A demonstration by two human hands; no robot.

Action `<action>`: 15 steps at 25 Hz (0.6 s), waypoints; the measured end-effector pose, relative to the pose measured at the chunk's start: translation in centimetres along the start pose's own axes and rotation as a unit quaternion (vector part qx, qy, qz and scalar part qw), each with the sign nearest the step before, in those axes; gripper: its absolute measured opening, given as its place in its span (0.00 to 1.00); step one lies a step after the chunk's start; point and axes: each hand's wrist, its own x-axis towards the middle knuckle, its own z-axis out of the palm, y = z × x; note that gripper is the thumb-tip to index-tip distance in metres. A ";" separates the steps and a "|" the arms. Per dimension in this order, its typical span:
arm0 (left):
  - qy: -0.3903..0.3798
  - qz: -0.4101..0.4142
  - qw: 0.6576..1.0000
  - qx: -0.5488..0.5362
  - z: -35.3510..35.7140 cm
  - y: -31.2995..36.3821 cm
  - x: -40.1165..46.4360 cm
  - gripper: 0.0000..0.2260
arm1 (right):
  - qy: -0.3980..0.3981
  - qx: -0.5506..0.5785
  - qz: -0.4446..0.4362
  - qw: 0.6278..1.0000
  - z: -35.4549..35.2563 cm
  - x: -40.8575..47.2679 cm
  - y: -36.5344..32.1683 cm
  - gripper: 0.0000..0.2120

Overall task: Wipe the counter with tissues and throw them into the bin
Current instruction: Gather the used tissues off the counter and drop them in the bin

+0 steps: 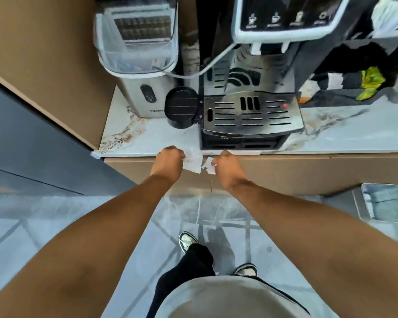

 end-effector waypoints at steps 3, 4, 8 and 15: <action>-0.010 0.044 0.999 0.013 0.9 5.4 -0.4 0.15 | 0.031 0.032 0.024 0.999 -1.9 -3.0 4.7 0.18; -0.015 0.063 0.998 0.021 1.3 7.5 -0.6 0.15 | 0.047 0.037 0.051 0.997 -2.7 -4.1 6.5 0.18; -0.025 0.133 0.990 0.037 3.0 16.3 -1.5 0.15 | 0.089 0.039 0.130 0.987 -5.5 -8.8 13.8 0.17; -0.021 0.220 0.974 0.049 6.4 30.4 -3.3 0.16 | 0.159 0.067 0.219 0.960 -9.4 -17.2 25.2 0.16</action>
